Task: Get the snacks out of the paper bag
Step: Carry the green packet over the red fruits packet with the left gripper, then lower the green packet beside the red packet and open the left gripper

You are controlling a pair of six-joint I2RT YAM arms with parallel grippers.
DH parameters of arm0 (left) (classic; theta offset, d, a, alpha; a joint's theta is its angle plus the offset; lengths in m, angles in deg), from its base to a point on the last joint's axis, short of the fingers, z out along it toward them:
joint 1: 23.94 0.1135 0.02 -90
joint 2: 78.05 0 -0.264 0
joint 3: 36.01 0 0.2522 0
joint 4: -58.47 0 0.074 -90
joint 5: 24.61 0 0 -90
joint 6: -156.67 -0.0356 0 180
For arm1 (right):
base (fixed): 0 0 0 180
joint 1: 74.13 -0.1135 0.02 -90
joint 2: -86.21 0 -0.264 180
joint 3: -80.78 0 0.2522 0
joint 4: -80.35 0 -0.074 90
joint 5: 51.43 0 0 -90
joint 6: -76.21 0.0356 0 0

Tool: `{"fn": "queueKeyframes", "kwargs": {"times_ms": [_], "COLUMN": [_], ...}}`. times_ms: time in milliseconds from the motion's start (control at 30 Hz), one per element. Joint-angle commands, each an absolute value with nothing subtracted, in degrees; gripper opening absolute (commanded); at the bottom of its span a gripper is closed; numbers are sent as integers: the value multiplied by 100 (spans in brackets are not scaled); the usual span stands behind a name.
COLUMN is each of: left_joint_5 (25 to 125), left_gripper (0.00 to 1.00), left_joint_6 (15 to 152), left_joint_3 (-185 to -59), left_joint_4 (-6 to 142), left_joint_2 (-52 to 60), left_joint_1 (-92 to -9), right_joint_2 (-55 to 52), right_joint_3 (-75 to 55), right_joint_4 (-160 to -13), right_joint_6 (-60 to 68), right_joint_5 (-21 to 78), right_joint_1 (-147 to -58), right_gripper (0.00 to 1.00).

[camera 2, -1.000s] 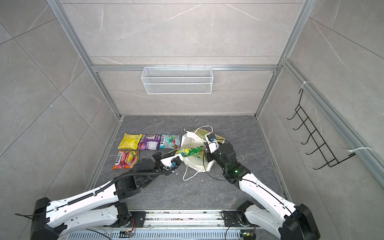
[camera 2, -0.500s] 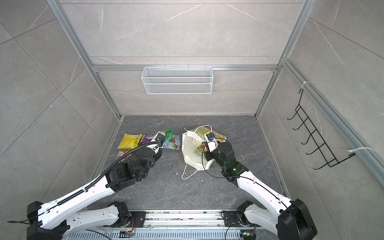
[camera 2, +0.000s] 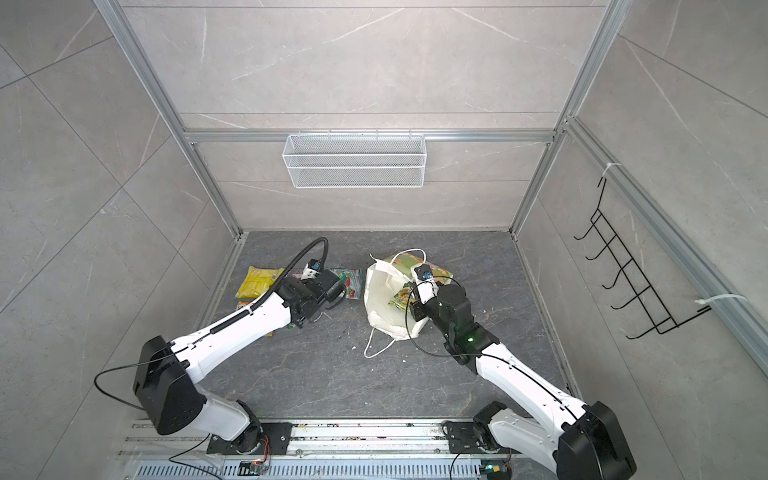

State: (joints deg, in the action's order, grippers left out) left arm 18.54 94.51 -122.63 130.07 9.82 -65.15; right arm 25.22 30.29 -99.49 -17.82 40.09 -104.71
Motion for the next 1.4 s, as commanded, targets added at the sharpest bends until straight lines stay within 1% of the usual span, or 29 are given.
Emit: {"fn": "queueKeyframes", "kwargs": {"times_ms": [0,67,200,467,667,1000,1067,1133,1233,1367], "left_joint_5": [2051,2167,2056,2307,2145,2338,2522,2724,2930,3170], "left_gripper": [0,0,0,0,0,1,2,8,11,17], "left_joint_6": [9725,9718,9743,9707,9820,9743,9642,9561,9532,9440], "left_joint_3": [-12444,-12557,-12760,-12977,-13029,-12885,-12806,-12709,-12691,-12631], "left_joint_4": [13088,13161,13367,13405,13675,13659,13518,13332,13214,13006], "left_joint_2": [1187,1423,1860,2284,2462,2473,2411,2344,2342,2257], "left_joint_1": [-6260,-6153,-6058,-5954,-5913,-5614,-5509,-5460,-5455,-5459], "right_joint_2": [2678,2697,2706,2687,2723,2730,2732,2732,2728,2767], "right_joint_3": [3117,3116,3126,3142,3169,3178,3187,3186,3178,3187], "right_joint_4": [-10021,-9997,-10013,-10033,-10048,-10046,-10056,-10063,-10057,-10056], "right_joint_6": [-1753,-1765,-1766,-1757,-1757,-1725,-1722,-1715,-1709,-1696], "right_joint_5": [4058,4072,4085,4077,4096,4060,4054,4033,4025,4022], "right_joint_1": [-10438,-10436,-10438,-10436,-10436,-10441,-10436,-10440,-10440,-10436], "right_gripper": [0,0,0,0,0,0,0,0,0,0]}}
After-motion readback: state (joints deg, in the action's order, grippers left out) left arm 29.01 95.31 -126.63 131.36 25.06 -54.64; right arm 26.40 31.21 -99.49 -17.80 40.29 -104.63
